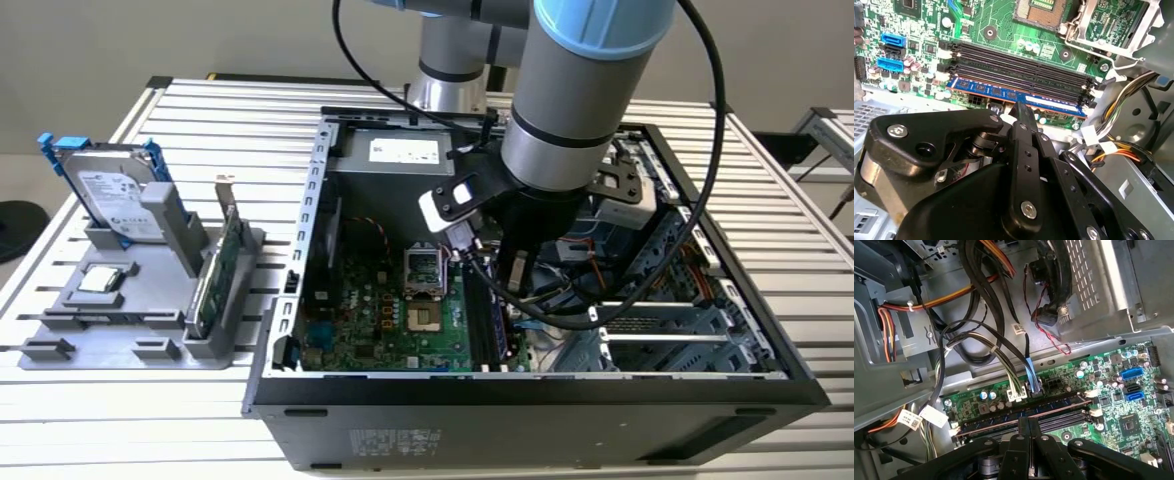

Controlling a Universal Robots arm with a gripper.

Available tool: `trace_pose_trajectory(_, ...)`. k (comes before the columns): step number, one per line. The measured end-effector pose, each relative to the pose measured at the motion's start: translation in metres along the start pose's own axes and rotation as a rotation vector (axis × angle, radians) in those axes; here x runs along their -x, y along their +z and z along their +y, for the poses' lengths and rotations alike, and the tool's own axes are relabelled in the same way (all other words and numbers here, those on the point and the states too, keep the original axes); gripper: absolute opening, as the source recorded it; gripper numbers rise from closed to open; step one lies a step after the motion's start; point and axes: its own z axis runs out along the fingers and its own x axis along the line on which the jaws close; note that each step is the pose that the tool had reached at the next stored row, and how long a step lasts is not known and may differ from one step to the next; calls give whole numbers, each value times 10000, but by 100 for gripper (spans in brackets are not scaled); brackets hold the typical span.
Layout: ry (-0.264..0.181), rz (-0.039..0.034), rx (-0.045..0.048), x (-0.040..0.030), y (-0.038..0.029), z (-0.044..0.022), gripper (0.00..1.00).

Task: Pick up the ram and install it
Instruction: 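Press down the ram until it locks into place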

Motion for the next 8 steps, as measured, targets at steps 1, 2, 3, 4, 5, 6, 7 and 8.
trace_pose_trajectory(1,-9,0,0,0,0,0,0)
trace_pose_trajectory(2,-16,1,0,0,1,0,0)
trace_pose_trajectory(3,-35,0,0,1,3,0,0)
trace_pose_trajectory(4,-69,2,0,1,6,0,0)
trace_pose_trajectory(5,-126,3,-1,1,9,0,0)
trace_pose_trajectory(6,-191,8,-2,0,13,0,0)
trace_pose_trajectory(7,-258,14,-4,0,19,-1,0)
trace_pose_trajectory(8,-328,21,-6,1,23,-1,0)
